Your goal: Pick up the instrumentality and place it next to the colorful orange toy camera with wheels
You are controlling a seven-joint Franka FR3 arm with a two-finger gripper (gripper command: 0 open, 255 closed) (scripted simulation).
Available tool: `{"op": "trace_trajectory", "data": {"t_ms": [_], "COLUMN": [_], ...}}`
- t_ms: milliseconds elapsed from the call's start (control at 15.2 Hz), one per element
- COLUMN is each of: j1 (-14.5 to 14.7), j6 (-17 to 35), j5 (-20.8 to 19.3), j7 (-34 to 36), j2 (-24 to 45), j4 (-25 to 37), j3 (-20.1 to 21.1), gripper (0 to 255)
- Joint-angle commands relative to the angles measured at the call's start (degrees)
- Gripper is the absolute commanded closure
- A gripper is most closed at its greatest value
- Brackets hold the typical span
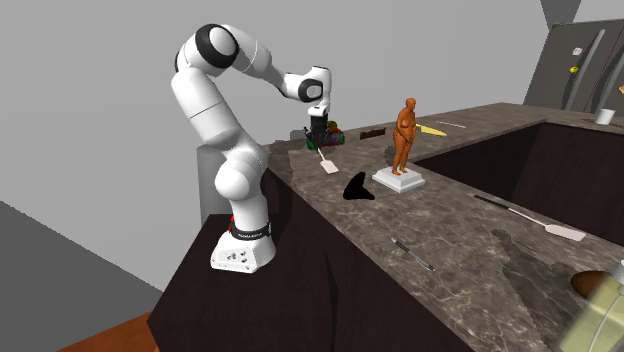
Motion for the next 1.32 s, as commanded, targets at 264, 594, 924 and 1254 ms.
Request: {"op": "trace_trajectory", "data": {"t_ms": [264,594,924,1254], "j1": [-1.6,-3.9,-4.6,-4.6], "j6": [5.6,10.4,11.8,11.8], "j5": [-0.1,-0.9,-1.3,-1.3], "j7": [0.3,1.0,1.3,1.3], "j2": [2.7,5.7,6.7,6.7], "j4": [-2.8,-4.7,-5.2,-5.2], "j3": [3.6,7.3,8.4,8.4], "gripper": [255,255,255,0]}}
